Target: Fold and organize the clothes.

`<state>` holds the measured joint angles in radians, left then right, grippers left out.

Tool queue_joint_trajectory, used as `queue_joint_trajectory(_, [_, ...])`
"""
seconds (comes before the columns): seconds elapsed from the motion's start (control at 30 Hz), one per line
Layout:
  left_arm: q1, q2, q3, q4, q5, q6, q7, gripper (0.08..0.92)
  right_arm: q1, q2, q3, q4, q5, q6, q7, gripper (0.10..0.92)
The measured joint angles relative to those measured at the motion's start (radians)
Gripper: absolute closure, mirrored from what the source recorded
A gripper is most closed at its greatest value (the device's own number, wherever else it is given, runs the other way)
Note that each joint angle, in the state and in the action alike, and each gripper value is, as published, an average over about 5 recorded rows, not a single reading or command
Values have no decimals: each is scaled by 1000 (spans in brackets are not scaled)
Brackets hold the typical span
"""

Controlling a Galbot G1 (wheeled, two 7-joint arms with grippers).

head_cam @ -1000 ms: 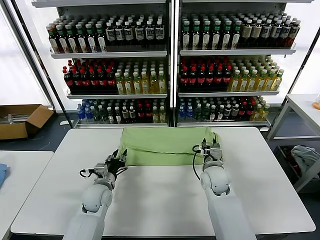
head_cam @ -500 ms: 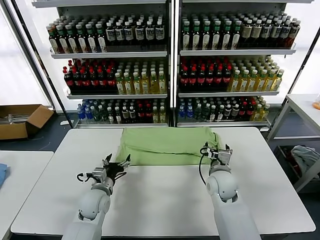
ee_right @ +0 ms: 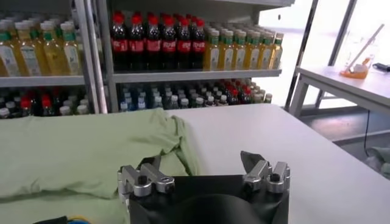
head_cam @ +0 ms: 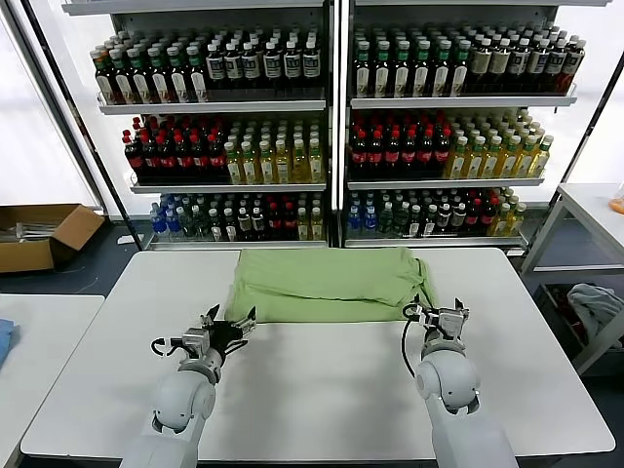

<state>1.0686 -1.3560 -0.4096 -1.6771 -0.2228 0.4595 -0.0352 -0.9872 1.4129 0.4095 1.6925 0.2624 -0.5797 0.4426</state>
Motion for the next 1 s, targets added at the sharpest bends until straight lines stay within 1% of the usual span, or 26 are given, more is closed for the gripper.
queue_joint_trajectory(0.37, [-11,0,1,23,1,19,-3,177,18,14,0,-58,3,0,1,203])
queue_joint_trajectory(0.47, [-11,0,2,28,2,23,-4,193,15,15,4,-66,5,0,1,203])
queue_joint_trajectory(0.57, [-10,-1,4,31,6,30,-4,257,11,15,7,-72,6,0,-1,209])
queue_joint_trajectory(0.67, [-10,-2,4,34,13,38,-4,343,7,14,7,-76,6,2,-4,254])
queue_joint_trajectory(1.0, [-10,1,4,35,27,54,-6,637,-11,16,-5,-83,2,4,-15,524])
